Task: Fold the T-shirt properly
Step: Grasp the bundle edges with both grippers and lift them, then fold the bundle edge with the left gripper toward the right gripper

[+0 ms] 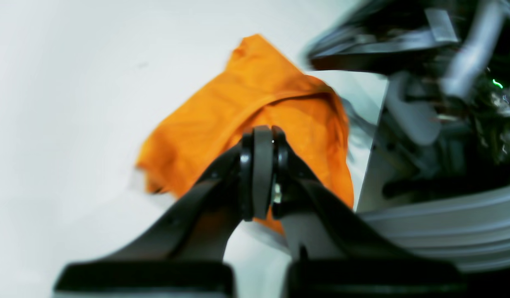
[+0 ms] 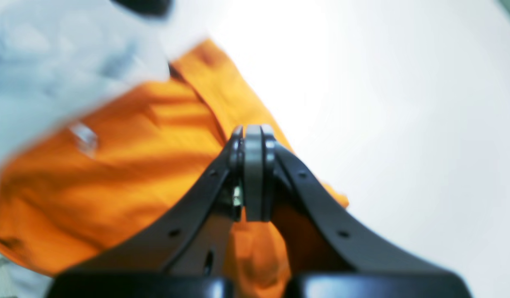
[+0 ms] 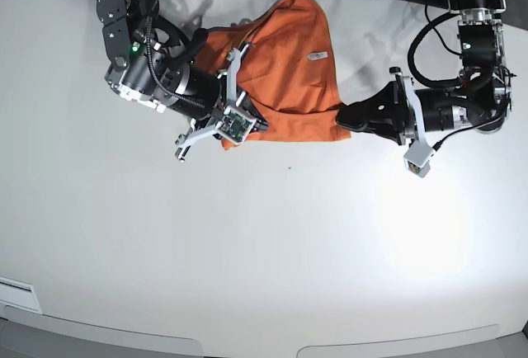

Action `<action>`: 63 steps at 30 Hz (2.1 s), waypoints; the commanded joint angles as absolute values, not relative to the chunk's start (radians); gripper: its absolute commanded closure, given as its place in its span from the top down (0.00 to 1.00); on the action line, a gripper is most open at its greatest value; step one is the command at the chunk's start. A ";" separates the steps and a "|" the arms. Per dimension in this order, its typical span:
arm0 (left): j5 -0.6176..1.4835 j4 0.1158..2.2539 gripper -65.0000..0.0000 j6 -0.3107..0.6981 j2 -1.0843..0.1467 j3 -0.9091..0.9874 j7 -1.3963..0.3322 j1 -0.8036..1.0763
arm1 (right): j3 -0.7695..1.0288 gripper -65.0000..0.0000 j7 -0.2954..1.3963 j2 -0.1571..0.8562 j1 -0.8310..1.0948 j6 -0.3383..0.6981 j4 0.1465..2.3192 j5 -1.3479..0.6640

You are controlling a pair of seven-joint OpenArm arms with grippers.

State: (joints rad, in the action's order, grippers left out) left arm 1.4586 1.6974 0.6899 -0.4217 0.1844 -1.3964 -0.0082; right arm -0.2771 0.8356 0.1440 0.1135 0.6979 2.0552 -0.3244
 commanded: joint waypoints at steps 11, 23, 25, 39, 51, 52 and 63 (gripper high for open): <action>1.322 1.842 0.00 0.698 -0.436 -0.051 -1.396 0.049 | -0.277 0.00 0.813 0.165 -0.101 0.698 1.786 -0.394; 0.736 1.784 0.00 0.698 -0.596 -0.374 -1.015 0.041 | -0.295 0.00 0.970 0.280 -0.082 0.698 1.759 -0.571; 0.694 1.733 0.00 0.698 -0.599 -0.432 -0.987 -0.002 | -0.294 0.00 0.990 0.295 -0.061 0.698 1.761 -0.597; 0.378 1.318 0.00 0.698 -0.382 -0.783 -0.643 -0.406 | -0.163 0.00 1.005 0.382 0.260 0.698 2.026 -0.606; 0.490 1.374 0.00 0.698 -0.231 -0.748 -0.875 -0.686 | 0.034 0.00 0.949 0.377 0.324 0.698 2.054 -0.603; 0.527 1.388 0.00 0.698 -0.231 -0.735 -0.940 -0.711 | 0.045 0.00 0.941 0.377 0.324 0.698 2.054 -0.603; 1.312 1.462 0.00 0.698 -0.410 -0.527 -1.396 -0.782 | 0.145 0.00 0.997 0.377 0.324 0.698 2.054 -0.896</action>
State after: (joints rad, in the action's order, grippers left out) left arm 1.2938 1.4502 0.6910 -0.4141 -0.5335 -1.4033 -0.7540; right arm 0.1394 1.0195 0.3653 0.3302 0.6933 2.0357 -0.8886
